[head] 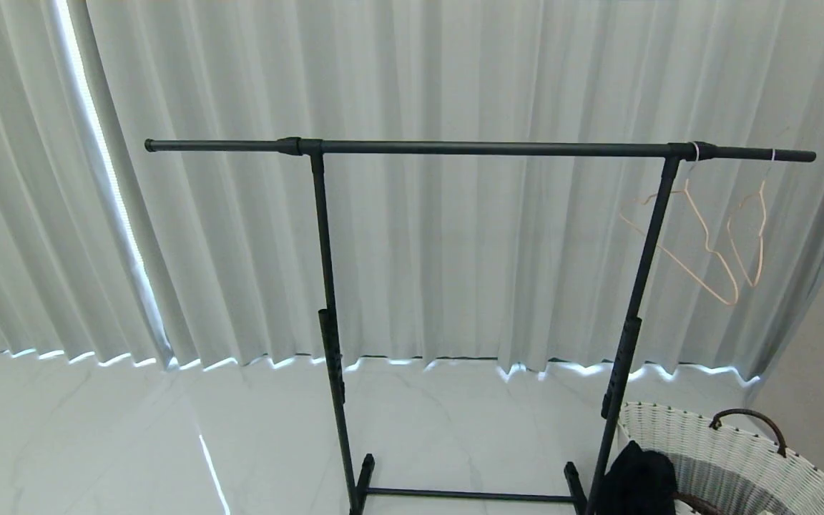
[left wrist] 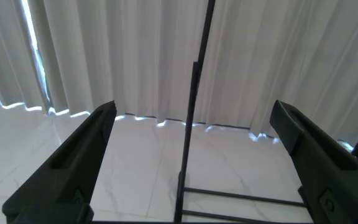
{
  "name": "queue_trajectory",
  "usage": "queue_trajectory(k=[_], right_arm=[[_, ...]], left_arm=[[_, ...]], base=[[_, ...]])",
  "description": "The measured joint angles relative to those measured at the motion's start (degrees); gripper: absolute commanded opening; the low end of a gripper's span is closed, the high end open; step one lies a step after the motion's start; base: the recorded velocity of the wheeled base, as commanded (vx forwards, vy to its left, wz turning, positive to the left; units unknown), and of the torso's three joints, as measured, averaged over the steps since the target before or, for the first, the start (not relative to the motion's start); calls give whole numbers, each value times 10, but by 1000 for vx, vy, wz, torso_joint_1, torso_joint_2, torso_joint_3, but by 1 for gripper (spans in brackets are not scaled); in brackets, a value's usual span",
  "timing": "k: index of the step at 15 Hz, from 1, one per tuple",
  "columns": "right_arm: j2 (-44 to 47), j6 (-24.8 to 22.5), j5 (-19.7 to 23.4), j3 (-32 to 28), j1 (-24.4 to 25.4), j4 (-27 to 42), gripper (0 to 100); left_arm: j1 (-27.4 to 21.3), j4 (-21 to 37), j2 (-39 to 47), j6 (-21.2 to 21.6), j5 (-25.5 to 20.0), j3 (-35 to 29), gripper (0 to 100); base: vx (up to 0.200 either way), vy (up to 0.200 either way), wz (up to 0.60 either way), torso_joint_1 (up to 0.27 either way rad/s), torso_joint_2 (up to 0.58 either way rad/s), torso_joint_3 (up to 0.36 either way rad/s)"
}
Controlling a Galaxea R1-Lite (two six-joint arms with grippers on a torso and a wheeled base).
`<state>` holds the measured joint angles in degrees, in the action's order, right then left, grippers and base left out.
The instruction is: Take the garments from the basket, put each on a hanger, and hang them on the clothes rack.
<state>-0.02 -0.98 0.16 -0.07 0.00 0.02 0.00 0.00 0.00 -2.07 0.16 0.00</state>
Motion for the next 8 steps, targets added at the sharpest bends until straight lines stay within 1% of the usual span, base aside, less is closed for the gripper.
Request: queue_trajectory(k=[8], right_arm=[[0,0,0,0,0,0,100]], left_arm=[[0,0,0,0,0,0,100]], base=[[0,0,0,-186,484,290]])
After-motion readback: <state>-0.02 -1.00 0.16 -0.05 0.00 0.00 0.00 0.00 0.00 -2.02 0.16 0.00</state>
